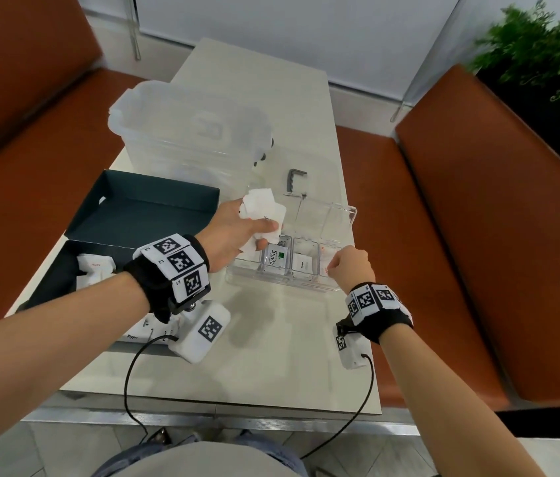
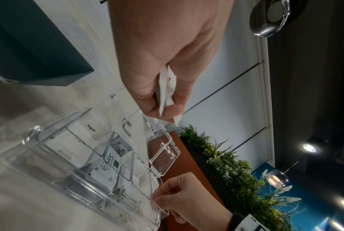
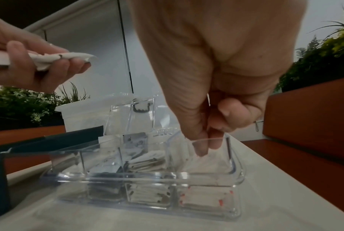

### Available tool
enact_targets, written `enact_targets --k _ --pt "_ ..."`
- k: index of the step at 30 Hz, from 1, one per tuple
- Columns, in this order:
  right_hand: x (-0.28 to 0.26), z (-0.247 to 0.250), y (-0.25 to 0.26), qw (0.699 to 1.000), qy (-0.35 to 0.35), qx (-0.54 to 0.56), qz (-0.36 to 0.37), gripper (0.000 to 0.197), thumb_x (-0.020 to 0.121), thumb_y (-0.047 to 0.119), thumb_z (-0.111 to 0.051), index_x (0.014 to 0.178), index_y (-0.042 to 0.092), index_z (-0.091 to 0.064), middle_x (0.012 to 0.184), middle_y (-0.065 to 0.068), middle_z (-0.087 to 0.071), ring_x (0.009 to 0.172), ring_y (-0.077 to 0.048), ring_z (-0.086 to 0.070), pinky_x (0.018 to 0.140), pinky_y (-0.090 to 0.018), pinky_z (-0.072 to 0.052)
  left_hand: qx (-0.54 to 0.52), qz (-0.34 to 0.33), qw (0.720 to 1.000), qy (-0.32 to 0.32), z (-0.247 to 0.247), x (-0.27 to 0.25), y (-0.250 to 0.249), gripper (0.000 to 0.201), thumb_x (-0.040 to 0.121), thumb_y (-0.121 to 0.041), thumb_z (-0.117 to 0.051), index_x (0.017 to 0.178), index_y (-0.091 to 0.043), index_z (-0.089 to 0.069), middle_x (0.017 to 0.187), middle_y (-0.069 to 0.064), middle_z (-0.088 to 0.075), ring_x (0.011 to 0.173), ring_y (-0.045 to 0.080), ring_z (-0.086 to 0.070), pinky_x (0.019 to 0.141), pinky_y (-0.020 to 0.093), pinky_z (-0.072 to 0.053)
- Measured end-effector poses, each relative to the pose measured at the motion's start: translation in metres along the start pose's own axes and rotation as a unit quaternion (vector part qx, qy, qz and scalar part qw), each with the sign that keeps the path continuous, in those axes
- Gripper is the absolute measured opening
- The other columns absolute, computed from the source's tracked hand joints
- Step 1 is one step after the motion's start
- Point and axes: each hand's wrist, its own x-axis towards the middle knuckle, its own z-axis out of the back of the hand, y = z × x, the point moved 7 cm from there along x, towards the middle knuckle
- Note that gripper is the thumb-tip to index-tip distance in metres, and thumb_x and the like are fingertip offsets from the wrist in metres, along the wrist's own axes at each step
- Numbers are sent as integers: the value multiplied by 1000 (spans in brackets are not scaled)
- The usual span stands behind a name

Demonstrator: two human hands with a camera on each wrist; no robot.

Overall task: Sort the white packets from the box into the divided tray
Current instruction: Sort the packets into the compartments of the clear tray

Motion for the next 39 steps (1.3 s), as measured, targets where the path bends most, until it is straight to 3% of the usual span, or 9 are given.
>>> enact_targets --k 6,11,14,18,23,28,30,33,39 --pt "6 -2 9 996 16 -88 12 18 90 6 -56 107 6 -63 108 -14 -62 90 -30 -65 76 -35 -56 4 -4 1000 0 3 1 -3 37 86 4 -66 121 -2 -57 111 23 -65 52 19 -50 52 28 -43" --pt "5 4 13 994 29 -107 14 18 88 8 -60 106 6 -62 105 -11 -58 90 -30 -63 77 -35 -54 -7 -5 1000 10 4 -1 -5 33 86 5 -65 118 -1 -58 106 22 -65 47 16 -51 47 24 -44" --pt "0 26 17 999 -6 -37 24 13 88 14 -64 99 7 -67 103 -11 -61 87 -27 -64 79 -36 -56 -7 4 1000 30 4 -1 -4 28 86 6 -65 112 -4 -60 100 17 -64 48 16 -52 48 23 -45" --pt "-29 76 48 978 -97 131 129 10 88 23 -64 82 17 -68 85 -5 -69 73 -13 -61 66 -14 -40 42 -7 998 48 3 1 -2 25 82 5 -70 102 -7 -64 87 8 -67 50 17 -51 57 27 -43" --pt "-69 91 94 936 -60 277 210 11 85 34 -68 90 25 -69 78 2 -70 66 -9 -63 61 -21 -51 74 -45 993 85 -9 -1 -4 31 74 6 -77 101 -4 -66 83 7 -69 58 15 -55 50 23 -47" --pt "-65 87 95 920 -31 348 176 17 79 15 -77 91 9 -66 72 -4 -69 49 -1 -60 48 -16 -49 -2 -10 997 80 -13 0 -6 26 88 -18 -69 111 -6 -66 99 8 -73 81 15 -70 59 24 -56" --pt "-63 86 92 911 -20 377 164 14 81 11 -75 91 6 -67 67 -2 -67 48 -1 -59 49 -16 -51 -31 19 998 49 -8 0 -6 22 94 -26 -60 109 -10 -65 97 8 -73 76 16 -72 58 25 -57" --pt "-57 87 89 900 -12 407 154 10 86 5 -69 95 2 -67 69 -4 -66 50 -3 -62 52 -18 -54 -42 7 999 12 1 0 -11 15 97 -24 -57 102 -11 -64 95 8 -70 68 15 -71 53 24 -56" --pt "-37 82 89 889 -10 440 128 9 90 -1 -61 97 1 -65 70 -8 -65 54 -9 -63 56 -20 -56 -97 -18 994 -37 26 -4 -19 21 98 -14 -54 115 -2 -59 94 17 -65 67 18 -66 50 21 -49"
